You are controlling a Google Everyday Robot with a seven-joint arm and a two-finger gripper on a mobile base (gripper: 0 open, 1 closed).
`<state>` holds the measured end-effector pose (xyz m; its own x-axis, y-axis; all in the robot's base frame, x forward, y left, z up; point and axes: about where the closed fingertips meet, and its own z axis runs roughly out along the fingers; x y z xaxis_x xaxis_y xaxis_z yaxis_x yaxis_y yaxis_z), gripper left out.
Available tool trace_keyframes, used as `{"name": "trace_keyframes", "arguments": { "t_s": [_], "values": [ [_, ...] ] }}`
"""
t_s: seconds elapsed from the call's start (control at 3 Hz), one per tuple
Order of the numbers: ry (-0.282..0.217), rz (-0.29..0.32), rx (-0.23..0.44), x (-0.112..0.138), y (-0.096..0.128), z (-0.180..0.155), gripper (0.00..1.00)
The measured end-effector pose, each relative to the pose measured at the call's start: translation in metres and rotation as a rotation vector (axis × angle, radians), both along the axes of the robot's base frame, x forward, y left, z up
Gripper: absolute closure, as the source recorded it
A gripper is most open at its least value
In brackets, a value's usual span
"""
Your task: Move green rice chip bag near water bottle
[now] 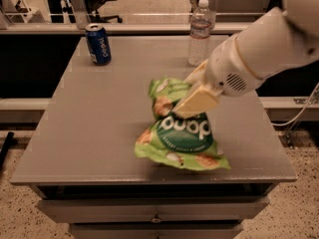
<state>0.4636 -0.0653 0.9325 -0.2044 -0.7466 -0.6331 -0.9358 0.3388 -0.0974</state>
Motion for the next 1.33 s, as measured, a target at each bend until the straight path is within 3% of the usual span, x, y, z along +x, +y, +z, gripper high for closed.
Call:
{"name": "trace_keyframes", "arguments": {
  "t_s": [0.33,0.67,1.0,1.33],
  "values": [
    [-0.034,-0.099,-0.116,-0.005,-0.077,0.057,1.00],
    [-0.035,-0.099,-0.116,-0.005,-0.076,0.057,1.00],
    [-0.066,-0.149,-0.081,0.014,-0.090,0.053,1.00],
    [-0.129,-0.241,-0.030,0.063,-0.120,0.047,1.00]
  ]
}}
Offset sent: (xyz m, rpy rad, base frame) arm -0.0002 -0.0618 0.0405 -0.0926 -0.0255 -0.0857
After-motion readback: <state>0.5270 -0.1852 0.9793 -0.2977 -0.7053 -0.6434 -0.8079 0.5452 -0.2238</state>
